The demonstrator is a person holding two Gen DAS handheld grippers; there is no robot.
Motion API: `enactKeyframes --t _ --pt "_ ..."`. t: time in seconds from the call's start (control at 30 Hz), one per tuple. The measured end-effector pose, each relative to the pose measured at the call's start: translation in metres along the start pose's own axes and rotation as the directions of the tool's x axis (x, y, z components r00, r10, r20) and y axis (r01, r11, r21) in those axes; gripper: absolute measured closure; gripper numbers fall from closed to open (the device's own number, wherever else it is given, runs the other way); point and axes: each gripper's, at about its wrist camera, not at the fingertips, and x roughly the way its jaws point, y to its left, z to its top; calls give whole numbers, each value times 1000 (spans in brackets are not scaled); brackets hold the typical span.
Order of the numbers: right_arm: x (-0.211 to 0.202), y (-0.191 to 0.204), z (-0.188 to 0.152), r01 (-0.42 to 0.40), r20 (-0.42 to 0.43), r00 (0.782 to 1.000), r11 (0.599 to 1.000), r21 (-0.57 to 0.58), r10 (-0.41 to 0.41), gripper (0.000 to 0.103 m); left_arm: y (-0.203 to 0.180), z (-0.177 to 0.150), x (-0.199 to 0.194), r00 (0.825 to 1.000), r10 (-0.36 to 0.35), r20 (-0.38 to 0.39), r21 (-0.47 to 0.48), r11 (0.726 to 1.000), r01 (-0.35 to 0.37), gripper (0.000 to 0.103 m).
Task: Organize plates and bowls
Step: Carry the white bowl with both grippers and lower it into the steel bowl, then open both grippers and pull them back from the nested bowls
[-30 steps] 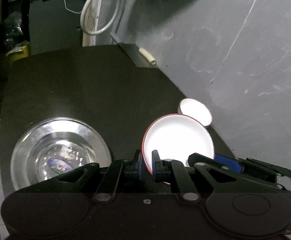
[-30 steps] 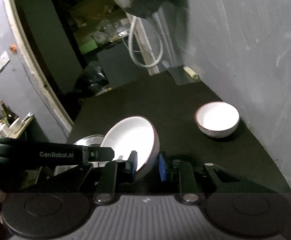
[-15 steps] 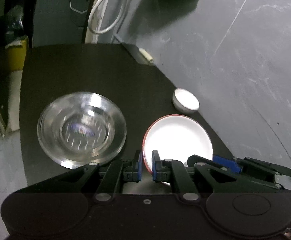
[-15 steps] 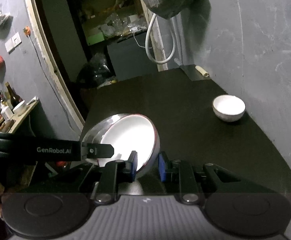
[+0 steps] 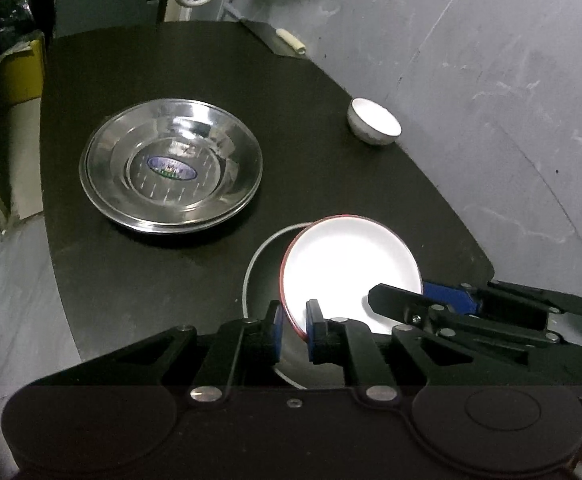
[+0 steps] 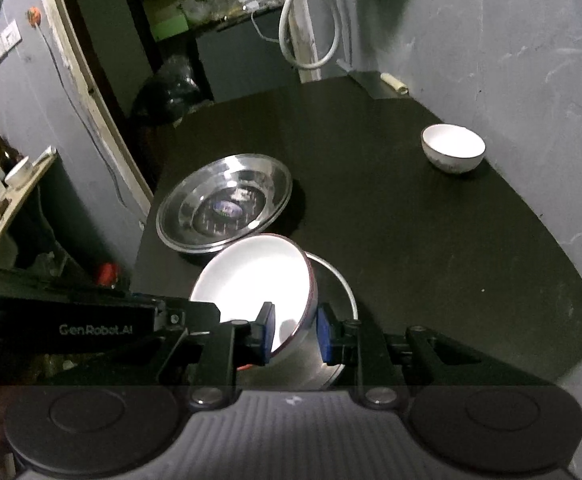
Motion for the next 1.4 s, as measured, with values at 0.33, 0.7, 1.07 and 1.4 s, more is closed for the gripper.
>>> enactKeyframes --t 0.33,0.7,1.07,1.4 --pt "20 -8 10 -13 -106 994 999 -41 8 78 2 6 18 996 4 -94 -35 999 -7 89" --pt "32 -13 14 -52 -169 985 995 -85 37 78 6 7 27 991 19 -134 -86 996 -31 89" --pt "33 -16 17 -74 -154 986 993 -95 59 77 7 10 27 991 38 -128 -95 994 -51 84" --pt "15 -18 23 -106 -57 993 985 -136 99 71 4 18 10 998 37 -58 -75 996 -42 61"
